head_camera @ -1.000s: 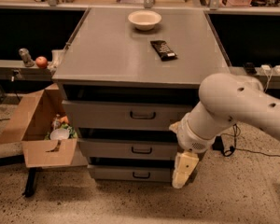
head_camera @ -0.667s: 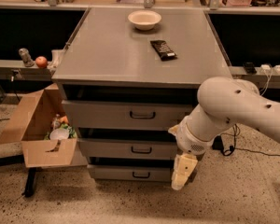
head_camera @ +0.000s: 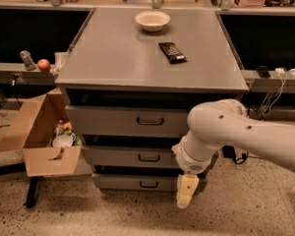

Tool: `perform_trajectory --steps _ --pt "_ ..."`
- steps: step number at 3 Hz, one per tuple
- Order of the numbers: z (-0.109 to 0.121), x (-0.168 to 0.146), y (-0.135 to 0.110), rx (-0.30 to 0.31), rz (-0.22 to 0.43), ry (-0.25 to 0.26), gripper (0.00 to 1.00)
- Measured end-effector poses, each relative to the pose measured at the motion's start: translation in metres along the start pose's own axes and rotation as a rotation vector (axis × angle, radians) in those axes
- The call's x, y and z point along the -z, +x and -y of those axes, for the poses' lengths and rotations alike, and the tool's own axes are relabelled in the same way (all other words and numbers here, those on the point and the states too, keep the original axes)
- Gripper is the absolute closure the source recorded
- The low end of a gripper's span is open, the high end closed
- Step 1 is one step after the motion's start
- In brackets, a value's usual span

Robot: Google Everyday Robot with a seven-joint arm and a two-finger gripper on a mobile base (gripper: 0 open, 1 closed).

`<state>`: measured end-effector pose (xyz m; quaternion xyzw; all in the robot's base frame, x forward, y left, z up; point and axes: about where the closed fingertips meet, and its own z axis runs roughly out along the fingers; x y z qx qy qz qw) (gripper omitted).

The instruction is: Open bottom drawer

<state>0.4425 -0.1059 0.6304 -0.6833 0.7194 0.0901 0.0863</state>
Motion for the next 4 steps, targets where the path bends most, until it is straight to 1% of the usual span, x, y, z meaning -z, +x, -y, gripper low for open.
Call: perform_trajectory --steps 1,2,3,4 --pt "0.002 -0.066 0.016 0.075 -0.022 -0.016 0.0" --pt "0.004 -0.118 0.032 0.111 -0.023 -0.02 0.0" --pt "0.014 -0.169 0.058 0.097 0.026 -0.024 0.0" --pt "0.006 -0.189 0.061 0.092 0.041 -0.057 0.0"
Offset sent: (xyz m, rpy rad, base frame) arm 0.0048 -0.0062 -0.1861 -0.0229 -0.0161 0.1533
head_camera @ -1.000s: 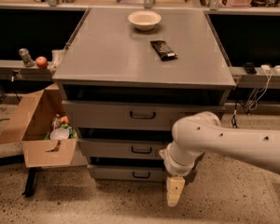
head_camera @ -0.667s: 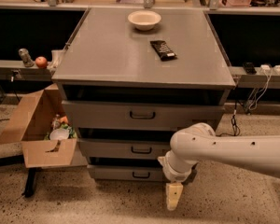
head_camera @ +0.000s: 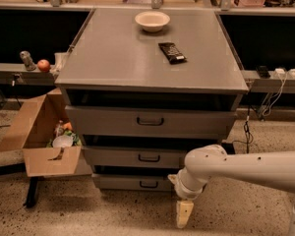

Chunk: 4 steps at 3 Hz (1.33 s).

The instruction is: Open bottom drawer

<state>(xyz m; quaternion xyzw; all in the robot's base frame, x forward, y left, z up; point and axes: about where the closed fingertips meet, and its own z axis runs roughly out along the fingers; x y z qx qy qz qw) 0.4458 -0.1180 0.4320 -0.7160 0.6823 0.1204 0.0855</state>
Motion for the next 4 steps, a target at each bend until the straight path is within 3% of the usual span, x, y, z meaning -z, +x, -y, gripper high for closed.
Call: perform_trajectory --steps 1,2,4 --pt "0.001 -0.007 0.002 -0.007 -0.016 -0.008 0.0" --pt "0.013 -0.039 0.03 -0.009 -0.035 0.022 0.0" --pt "0.04 -0.127 0.08 0.027 0.029 0.108 0.0"
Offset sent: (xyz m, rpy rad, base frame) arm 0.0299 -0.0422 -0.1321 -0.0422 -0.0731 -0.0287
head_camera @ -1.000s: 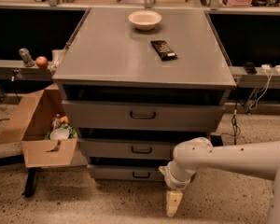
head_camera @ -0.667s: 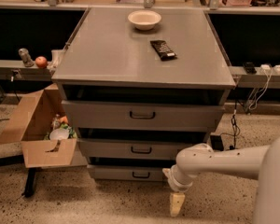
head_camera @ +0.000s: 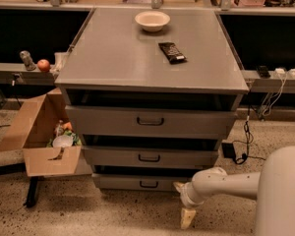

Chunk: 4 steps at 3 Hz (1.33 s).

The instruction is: Open bottom drawer

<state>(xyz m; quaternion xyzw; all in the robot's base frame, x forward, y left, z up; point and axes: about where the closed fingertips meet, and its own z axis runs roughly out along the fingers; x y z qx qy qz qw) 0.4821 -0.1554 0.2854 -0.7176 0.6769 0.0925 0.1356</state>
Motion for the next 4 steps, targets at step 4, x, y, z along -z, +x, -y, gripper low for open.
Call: perform_trajectory --steps 4 --pt "0.07 -0.077 0.049 -0.009 0.071 0.21 0.0"
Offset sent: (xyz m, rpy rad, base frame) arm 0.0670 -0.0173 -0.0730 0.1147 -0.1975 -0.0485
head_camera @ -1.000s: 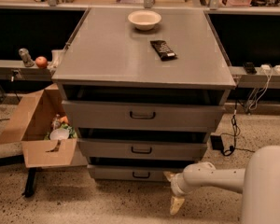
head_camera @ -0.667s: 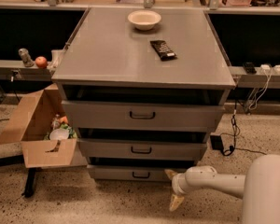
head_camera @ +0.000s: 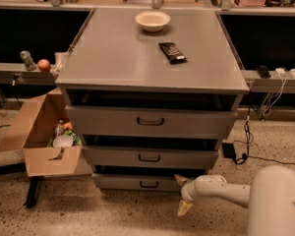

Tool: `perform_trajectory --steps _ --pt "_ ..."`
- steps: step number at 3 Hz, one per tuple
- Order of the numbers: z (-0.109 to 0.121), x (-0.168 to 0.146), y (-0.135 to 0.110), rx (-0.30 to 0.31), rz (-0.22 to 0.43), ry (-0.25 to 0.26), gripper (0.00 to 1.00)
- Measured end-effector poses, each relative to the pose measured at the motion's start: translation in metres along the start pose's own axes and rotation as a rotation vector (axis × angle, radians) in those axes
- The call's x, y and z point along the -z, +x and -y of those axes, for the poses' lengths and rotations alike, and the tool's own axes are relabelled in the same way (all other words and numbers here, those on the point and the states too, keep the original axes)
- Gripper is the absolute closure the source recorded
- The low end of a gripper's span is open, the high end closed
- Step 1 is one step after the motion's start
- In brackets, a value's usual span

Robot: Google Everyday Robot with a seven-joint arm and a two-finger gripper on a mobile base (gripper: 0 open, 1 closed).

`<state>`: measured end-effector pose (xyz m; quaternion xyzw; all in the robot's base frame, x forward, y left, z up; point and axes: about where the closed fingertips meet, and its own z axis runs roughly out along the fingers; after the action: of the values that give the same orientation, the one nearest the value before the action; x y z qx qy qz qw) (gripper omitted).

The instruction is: Open bottom drawer

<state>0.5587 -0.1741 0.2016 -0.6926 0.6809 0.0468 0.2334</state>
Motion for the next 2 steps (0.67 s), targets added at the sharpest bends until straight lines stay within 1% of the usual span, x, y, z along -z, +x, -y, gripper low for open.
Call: perform_trajectory --steps 1,2 --pt "0.012 -0.019 0.009 -0.021 -0.007 0.01 0.0" --pt "0.023 -0.037 0.017 -0.045 -0.004 0.01 0.0"
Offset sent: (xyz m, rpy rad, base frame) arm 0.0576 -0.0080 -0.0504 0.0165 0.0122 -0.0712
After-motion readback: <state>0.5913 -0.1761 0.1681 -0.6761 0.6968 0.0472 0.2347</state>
